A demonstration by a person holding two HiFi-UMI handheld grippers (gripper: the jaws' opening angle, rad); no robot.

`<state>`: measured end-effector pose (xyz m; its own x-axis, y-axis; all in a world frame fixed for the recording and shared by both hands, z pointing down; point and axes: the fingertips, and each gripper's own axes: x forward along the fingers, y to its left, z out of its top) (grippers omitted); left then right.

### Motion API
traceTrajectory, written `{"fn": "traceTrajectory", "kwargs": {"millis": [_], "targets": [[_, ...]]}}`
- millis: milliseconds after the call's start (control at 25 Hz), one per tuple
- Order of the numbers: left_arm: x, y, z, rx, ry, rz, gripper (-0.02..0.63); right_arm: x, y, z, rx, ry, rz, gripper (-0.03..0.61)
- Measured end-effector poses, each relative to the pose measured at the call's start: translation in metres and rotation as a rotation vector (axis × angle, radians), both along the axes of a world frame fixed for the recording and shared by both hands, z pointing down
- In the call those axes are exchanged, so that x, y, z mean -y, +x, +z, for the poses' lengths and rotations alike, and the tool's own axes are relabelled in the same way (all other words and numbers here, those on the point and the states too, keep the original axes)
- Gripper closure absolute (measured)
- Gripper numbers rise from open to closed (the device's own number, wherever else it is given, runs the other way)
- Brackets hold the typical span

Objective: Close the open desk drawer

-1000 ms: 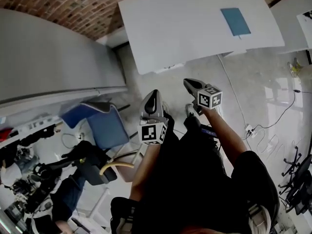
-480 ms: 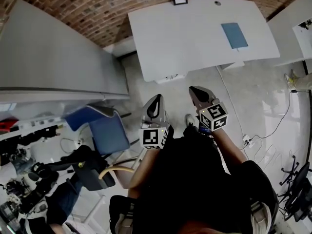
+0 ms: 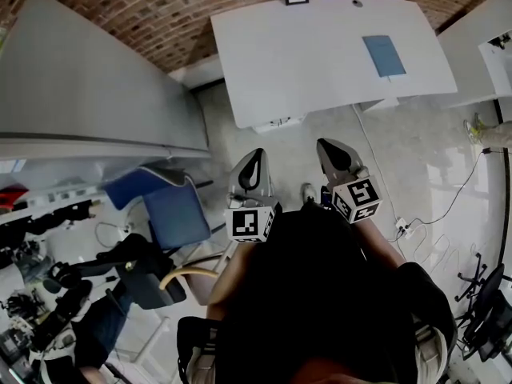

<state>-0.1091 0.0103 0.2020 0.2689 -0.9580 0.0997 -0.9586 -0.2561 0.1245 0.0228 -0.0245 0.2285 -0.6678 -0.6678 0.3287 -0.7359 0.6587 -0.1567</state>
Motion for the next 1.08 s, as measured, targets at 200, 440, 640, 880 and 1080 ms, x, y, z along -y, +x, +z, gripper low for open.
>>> {"fn": "traceTrajectory", "kwargs": {"millis": [200, 440, 640, 880, 1080], "targets": [[0.004, 0.003, -0.01, 0.007, 0.013, 0.015, 0.597, 0.004, -0.004, -0.001, 0.018, -0.007, -0.006, 0.577], [0.007, 0.001, -0.009, 0.016, 0.022, 0.015, 0.598, 0.009, -0.007, -0.003, 0.032, 0.0, -0.015, 0.577], [0.009, 0.001, -0.007, 0.016, 0.026, 0.016, 0.597, 0.011, -0.007, -0.001, 0.033, -0.009, -0.02, 0.577], [0.012, 0.002, -0.011, 0.015, 0.027, 0.016, 0.597, 0.013, -0.006, -0.003, 0.038, -0.006, -0.021, 0.577], [0.012, 0.001, -0.008, 0.016, 0.026, 0.018, 0.597, 0.016, -0.006, -0.003, 0.046, 0.0, -0.019, 0.577]]}}
